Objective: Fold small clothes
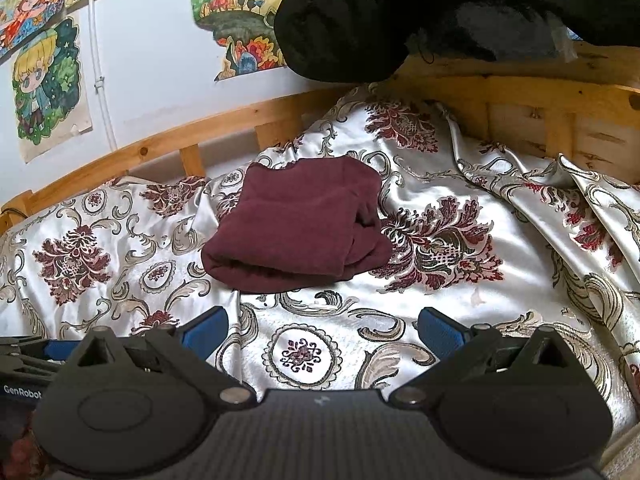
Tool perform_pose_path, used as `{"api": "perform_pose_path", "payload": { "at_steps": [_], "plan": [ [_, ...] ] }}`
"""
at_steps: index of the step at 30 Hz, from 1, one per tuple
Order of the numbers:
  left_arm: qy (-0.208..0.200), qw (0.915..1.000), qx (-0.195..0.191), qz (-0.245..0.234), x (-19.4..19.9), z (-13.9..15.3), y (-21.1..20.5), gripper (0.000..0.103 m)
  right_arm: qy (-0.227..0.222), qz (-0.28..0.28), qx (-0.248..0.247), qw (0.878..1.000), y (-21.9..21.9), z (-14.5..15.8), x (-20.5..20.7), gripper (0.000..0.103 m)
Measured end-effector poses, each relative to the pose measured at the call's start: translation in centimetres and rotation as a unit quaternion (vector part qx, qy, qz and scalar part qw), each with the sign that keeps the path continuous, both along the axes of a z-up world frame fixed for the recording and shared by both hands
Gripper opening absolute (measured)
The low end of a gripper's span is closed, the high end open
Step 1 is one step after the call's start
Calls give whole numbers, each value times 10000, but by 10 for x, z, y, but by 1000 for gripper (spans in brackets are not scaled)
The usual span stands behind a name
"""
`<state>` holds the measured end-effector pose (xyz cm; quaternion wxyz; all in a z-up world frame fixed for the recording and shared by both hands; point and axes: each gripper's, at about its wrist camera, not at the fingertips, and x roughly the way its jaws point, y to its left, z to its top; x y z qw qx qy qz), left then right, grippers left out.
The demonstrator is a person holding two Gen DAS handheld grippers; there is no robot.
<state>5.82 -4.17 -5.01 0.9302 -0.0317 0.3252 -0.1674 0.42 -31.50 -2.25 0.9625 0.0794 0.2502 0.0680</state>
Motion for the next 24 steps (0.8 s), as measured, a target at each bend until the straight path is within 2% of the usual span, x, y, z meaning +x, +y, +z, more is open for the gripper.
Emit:
{"api": "perform_pose_path", "payload": {
  "at_steps": [24],
  "plan": [
    [6, 10000, -10, 8, -1, 0, 0, 102, 41, -1, 5, 10000, 0, -1, 0, 103]
  ]
}}
